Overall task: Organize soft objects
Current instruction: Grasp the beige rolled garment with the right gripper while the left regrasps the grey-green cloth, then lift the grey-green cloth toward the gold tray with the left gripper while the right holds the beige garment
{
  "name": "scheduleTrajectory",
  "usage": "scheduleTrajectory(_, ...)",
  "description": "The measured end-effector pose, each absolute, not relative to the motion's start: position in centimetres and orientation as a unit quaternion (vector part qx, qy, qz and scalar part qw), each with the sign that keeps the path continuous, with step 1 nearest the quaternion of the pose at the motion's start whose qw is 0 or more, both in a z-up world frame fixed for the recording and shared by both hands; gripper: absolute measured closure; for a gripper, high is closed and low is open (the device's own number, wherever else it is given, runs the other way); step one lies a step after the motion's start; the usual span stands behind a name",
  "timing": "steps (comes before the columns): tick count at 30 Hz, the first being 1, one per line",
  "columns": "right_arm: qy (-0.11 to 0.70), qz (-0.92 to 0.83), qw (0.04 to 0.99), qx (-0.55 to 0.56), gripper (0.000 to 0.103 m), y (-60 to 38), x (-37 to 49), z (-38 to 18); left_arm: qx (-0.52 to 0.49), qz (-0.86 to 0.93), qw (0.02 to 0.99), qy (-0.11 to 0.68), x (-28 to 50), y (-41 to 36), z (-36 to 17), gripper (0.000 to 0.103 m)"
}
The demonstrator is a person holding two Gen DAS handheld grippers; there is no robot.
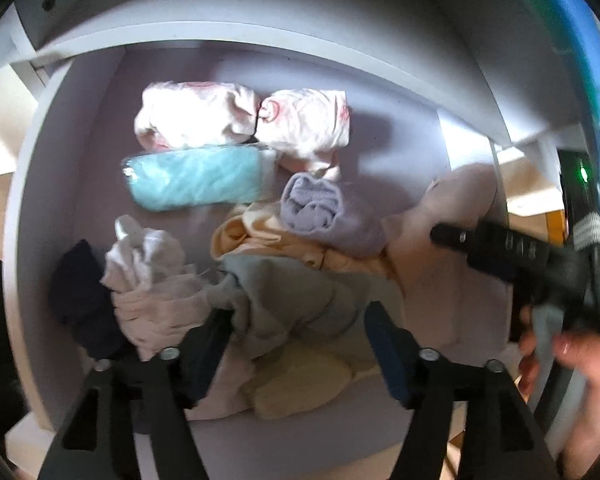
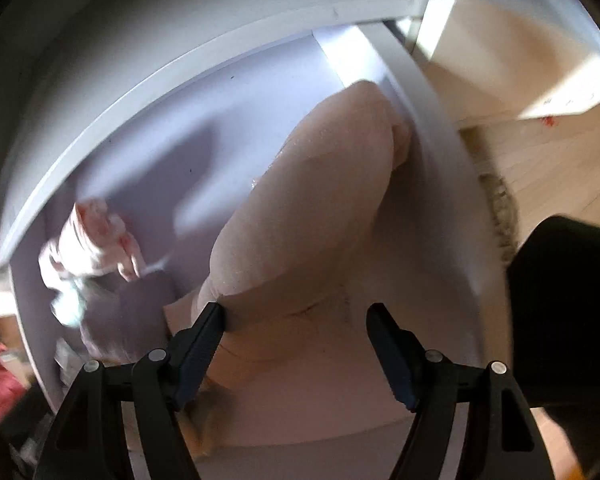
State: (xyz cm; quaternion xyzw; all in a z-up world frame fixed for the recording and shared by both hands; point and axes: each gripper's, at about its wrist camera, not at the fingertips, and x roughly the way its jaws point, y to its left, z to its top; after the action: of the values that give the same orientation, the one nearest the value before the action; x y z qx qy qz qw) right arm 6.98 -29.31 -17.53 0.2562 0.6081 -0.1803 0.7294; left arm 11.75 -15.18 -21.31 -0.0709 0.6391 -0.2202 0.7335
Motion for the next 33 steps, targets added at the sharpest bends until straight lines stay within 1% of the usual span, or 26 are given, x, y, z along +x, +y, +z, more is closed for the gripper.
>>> scheduleTrajectory(2,0.6,-0.169,0.736,0.263,0.029,-29.4,6.9,-17.4,-0.088,-0.218,0.724,0.649,12.1,-15.6,-21.5,0.025)
scheduleTrajectory(7,0.57,-0.158,0.711,0.379,0.028,-31.7,6.5,-19.0,-0.117,-0.207,0.703,0.67,12.5,-16.6,-22.3,0.025)
scheduleTrajectory(8,0.568,-0.155,0.71,0.386,0.028,-32.1,6.5,-19.3,-0.116,-0.201,0.701,0.674,12.7,-16.7,-22.7,0.025)
scheduleTrajectory(10,0.561,-0.146,0.713,0.394,0.028,-32.7,6.5,-19.8,-0.122,-0.197,0.695,0.68,12.8,-16.7,-23.4,0.027)
scheduleTrajectory(11,0.561,-0.138,0.716,0.391,0.029,-32.6,7.0,-19.9,-0.121,-0.194,0.695,0.682,12.9,-16.6,-23.6,0.032)
scheduleTrajectory(12,0.563,-0.135,0.719,0.385,0.032,-32.6,6.8,-20.0,-0.115,-0.191,0.696,0.682,13.0,-16.7,-23.6,0.039)
scheduleTrajectory(13,0.568,-0.127,0.727,0.364,0.041,-32.3,7.2,-19.9,-0.108,-0.189,0.697,0.683,13.1,-16.7,-23.7,0.04)
scheduleTrajectory(14,0.569,-0.121,0.733,0.354,0.045,-32.1,7.5,-19.7,-0.109,-0.191,0.696,0.683,13.2,-16.7,-23.8,0.04)
scheduleTrajectory(16,0.581,-0.117,0.738,0.322,0.049,-31.3,8.5,-18.9,-0.109,-0.194,0.697,0.682,13.2,-16.7,-23.8,0.043)
scheduleTrajectory(17,0.595,-0.113,0.743,0.283,0.051,-30.7,9.0,-18.3,-0.107,-0.195,0.698,0.68,13.2,-16.7,-23.7,0.046)
scheduleTrajectory(18,0.601,-0.112,0.747,0.263,0.052,-30.4,9.2,-18.1,-0.107,-0.196,0.702,0.676,13.3,-16.7,-23.4,0.05)
scheduleTrajectory(21,0.636,-0.127,0.742,0.17,0.053,-29.8,9.0,-17.0,-0.111,-0.194,0.713,0.665,13.7,-16.3,-22.7,0.051)
scheduleTrajectory(25,0.666,-0.143,0.726,0.096,0.053,-29.7,8.4,-16.6,-0.115,-0.183,0.716,0.664,13.9,-15.7,-22.6,0.05)
scheduleTrajectory(26,0.67,-0.142,0.723,0.089,0.053,-29.9,8.2,-16.7,-0.126,-0.188,0.709,0.668,13.9,-15.9,-22.8,0.047)
scheduleTrajectory(27,0.67,-0.141,0.723,0.093,0.053,-29.9,7.7,-16.8,-0.128,-0.189,0.706,0.67,13.8,-16.2,-22.8,0.042)
scheduleTrajectory(28,0.669,-0.138,0.723,0.104,0.053,-29.7,7.9,-17.2,-0.126,-0.19,0.703,0.673,13.7,-16.6,-22.8,0.038)
scheduleTrajectory(30,0.67,-0.139,0.721,0.108,0.053,-30.4,7.6,-17.6,-0.129,-0.194,0.699,0.676,13.6,-17.2,-22.8,0.022)
scheduleTrajectory(32,0.668,-0.14,0.723,0.109,0.053,-31.1,7.3,-17.5,-0.139,-0.196,0.692,0.681,13.7,-17.9,-23.1,0.014)
scheduleTrajectory(33,0.667,-0.14,0.723,0.11,0.053,-30.8,7.2,-17.5,-0.14,-0.194,0.69,0.683,13.7,-18.2,-23.3,0.013)
